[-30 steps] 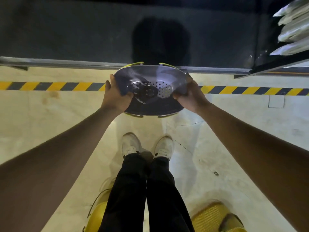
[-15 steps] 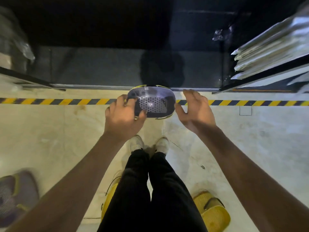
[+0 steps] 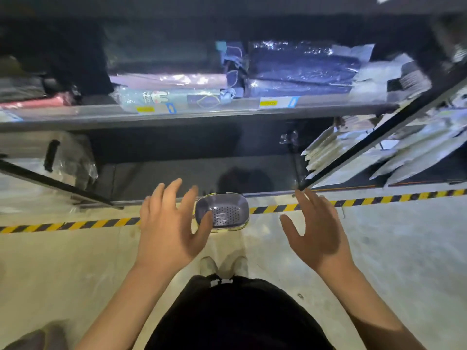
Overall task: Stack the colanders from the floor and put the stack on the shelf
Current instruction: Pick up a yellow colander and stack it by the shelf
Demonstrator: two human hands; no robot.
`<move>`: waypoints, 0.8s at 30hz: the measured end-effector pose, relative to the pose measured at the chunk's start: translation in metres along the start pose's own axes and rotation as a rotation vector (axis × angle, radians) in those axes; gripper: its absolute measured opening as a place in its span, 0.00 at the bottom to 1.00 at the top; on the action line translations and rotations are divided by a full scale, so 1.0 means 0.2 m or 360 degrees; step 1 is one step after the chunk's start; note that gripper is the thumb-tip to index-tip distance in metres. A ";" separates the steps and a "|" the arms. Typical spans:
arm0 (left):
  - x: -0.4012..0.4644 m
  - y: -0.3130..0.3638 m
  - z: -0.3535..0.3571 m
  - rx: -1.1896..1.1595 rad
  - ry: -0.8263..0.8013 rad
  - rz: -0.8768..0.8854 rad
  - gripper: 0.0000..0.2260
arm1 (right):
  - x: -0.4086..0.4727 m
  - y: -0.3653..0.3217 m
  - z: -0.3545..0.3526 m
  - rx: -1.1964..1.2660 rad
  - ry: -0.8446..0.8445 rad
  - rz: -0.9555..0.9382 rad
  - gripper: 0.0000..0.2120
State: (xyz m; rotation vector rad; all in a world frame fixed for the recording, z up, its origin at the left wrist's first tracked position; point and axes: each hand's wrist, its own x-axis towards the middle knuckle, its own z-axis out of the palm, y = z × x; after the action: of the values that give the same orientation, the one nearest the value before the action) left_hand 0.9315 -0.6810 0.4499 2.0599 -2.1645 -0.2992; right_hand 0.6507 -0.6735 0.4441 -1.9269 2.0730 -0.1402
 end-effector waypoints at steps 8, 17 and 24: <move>0.21 0.28 -0.16 -0.0025 -0.0065 0.0321 0.30 | -0.17 0.14 -0.17 0.0134 0.0292 0.0321 0.31; 0.29 0.71 -0.14 -0.0022 -0.0418 0.1188 0.33 | -0.64 0.14 -0.17 0.0110 0.0384 0.1138 0.35; 0.09 1.12 0.00 -0.0019 -0.0559 0.1934 0.31 | -1.24 0.05 -0.02 0.0242 0.0468 0.1875 0.37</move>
State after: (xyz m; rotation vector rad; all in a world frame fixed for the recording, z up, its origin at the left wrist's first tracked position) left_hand 0.7138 -0.6884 0.5014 0.3996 -3.0805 -0.4945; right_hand 0.6520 -0.4279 0.4828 -0.3918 2.8984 -0.2941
